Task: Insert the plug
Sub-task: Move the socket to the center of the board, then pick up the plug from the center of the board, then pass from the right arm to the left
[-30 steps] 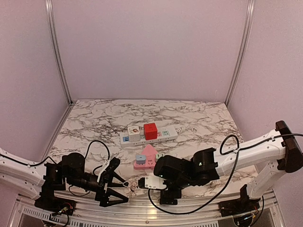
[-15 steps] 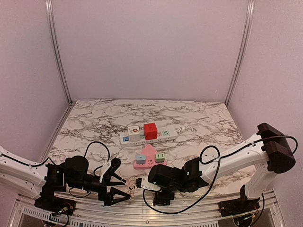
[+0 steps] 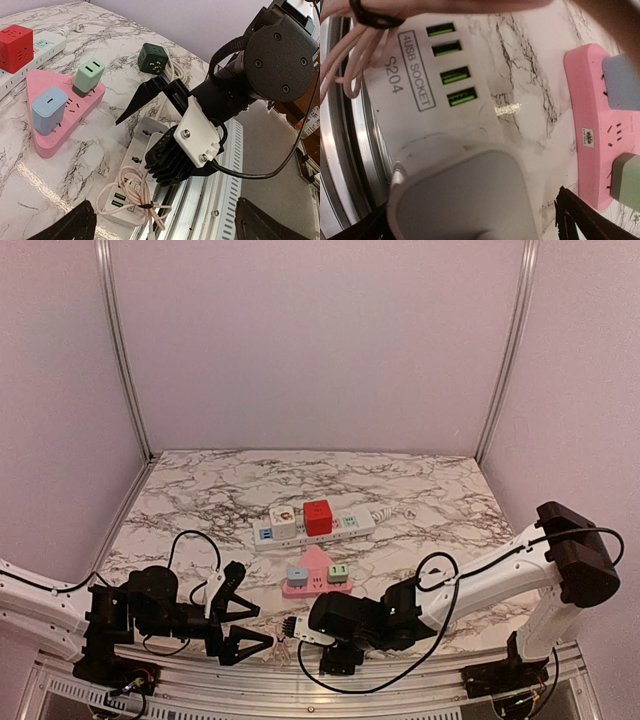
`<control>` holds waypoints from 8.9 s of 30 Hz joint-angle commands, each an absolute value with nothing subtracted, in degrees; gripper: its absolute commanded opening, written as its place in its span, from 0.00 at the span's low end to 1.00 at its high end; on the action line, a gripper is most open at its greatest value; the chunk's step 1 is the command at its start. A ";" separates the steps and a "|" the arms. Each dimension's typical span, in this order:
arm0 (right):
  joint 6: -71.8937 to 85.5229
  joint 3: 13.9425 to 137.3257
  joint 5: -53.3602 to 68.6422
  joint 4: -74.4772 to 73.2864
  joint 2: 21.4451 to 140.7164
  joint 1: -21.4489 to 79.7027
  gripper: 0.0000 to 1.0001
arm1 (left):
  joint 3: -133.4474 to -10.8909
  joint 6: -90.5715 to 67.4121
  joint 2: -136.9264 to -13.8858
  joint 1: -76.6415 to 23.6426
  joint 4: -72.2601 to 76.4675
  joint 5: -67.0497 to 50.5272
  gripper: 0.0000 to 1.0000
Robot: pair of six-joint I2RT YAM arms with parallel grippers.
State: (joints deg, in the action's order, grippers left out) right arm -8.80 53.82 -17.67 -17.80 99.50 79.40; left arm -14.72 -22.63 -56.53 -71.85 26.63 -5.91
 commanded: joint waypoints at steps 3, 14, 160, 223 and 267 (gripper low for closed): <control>-12.69 54.80 -30.25 -13.72 103.57 72.70 0.99 | -16.08 -21.55 -57.54 -71.98 25.48 -4.83 0.99; -15.80 58.53 -18.78 -16.99 102.91 71.21 0.99 | -15.64 -20.77 -55.30 -71.98 25.58 -6.10 0.99; 37.96 33.75 -15.53 4.01 59.85 53.28 0.18 | -51.06 -24.16 -93.76 -71.30 35.25 -6.59 0.99; 39.03 34.11 -25.64 -1.71 57.99 58.67 0.18 | -65.04 -37.63 -110.00 -63.72 35.25 -17.92 0.25; 38.45 34.49 -29.36 -0.83 61.33 62.47 0.18 | -66.97 -41.23 -113.42 -63.19 37.27 -21.17 0.00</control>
State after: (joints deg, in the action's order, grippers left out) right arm 38.63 31.77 -29.19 -3.31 61.04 61.39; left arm -65.49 -41.63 -112.62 -63.59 35.27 -20.71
